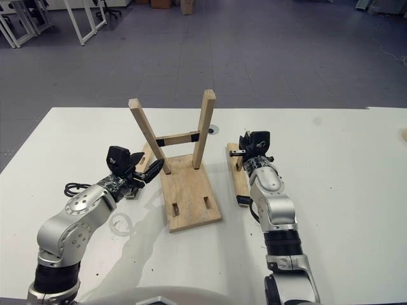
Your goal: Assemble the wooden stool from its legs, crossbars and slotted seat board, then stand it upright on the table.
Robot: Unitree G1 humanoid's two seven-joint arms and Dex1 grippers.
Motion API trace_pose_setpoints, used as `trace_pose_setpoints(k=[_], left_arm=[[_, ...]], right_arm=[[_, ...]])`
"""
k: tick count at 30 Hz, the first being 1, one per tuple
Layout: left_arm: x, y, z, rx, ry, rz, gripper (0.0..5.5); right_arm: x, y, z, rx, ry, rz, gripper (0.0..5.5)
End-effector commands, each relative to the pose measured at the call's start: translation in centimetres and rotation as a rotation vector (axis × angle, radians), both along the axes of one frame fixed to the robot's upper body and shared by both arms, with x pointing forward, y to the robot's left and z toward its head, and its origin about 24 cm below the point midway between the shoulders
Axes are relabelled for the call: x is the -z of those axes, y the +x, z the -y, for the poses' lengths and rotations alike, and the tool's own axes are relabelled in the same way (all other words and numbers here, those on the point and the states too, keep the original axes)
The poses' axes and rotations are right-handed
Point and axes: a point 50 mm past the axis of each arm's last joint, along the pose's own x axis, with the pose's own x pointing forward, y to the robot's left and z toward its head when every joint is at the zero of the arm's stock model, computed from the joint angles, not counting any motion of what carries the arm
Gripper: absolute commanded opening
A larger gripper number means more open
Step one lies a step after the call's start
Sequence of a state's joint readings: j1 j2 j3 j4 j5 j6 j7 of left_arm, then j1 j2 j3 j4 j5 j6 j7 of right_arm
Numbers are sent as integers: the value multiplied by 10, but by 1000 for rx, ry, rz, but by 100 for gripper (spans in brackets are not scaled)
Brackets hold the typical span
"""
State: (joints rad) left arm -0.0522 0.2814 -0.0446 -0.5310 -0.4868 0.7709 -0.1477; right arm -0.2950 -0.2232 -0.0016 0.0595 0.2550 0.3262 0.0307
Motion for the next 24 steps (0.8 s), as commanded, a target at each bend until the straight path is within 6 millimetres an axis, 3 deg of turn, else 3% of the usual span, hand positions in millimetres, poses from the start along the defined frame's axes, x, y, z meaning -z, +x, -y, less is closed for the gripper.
trace_pose_setpoints(k=[1,4,7,12,14,18,24], left_arm=[[-3,2,1,1,9,10,367],[-3,3,2,6,8,11,367],[-3,2,2,8,9,10,367],[-2,1,4,11,6,4,367],[-2,1,3,11,6,4,367],[-3,3,4,10,7,11,367],[-3,4,5,6,7,20,367]], right_arm=[[15,5,2,23,-19,-78,40],[16,8,1,25,-18,-73,40],[28,-4,2,30,-10,-98,40],[82,-46,14,47,6,-233,40],[88,-50,16,55,10,-243,40],[79,-40,18,56,6,-213,40],[35,-23,19,39,-1,-73,40]])
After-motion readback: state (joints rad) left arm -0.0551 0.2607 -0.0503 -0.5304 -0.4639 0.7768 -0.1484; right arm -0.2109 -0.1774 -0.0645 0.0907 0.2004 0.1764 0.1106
